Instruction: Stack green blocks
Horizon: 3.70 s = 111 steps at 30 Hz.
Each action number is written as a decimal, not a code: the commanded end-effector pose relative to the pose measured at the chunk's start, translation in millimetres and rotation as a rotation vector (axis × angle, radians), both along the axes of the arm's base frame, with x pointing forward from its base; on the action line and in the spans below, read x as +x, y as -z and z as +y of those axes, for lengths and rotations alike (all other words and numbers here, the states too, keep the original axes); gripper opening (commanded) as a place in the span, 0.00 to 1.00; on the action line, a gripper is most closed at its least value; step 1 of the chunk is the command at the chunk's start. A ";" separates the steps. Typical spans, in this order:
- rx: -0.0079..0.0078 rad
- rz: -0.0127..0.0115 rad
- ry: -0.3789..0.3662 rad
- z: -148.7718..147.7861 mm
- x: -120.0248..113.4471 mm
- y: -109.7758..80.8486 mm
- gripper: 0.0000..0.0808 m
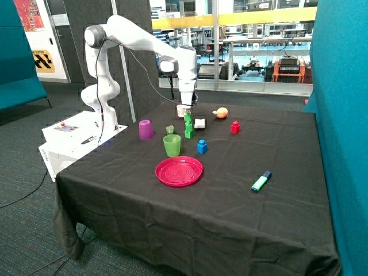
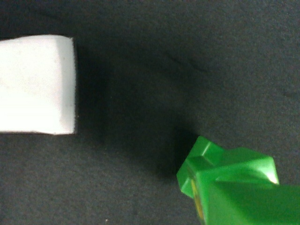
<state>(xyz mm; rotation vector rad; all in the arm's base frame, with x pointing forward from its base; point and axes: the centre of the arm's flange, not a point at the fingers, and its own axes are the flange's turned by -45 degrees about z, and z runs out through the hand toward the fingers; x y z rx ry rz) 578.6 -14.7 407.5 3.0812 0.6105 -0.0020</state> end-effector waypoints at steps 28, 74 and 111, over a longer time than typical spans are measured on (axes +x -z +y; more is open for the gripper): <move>0.0007 -0.0012 -0.009 2.0 4.6 18.0 0.00; 0.0007 -0.0012 0.011 3.0 6.8 31.4 1.00; 0.0007 -0.0012 0.010 -26.3 -45.2 3.6 1.00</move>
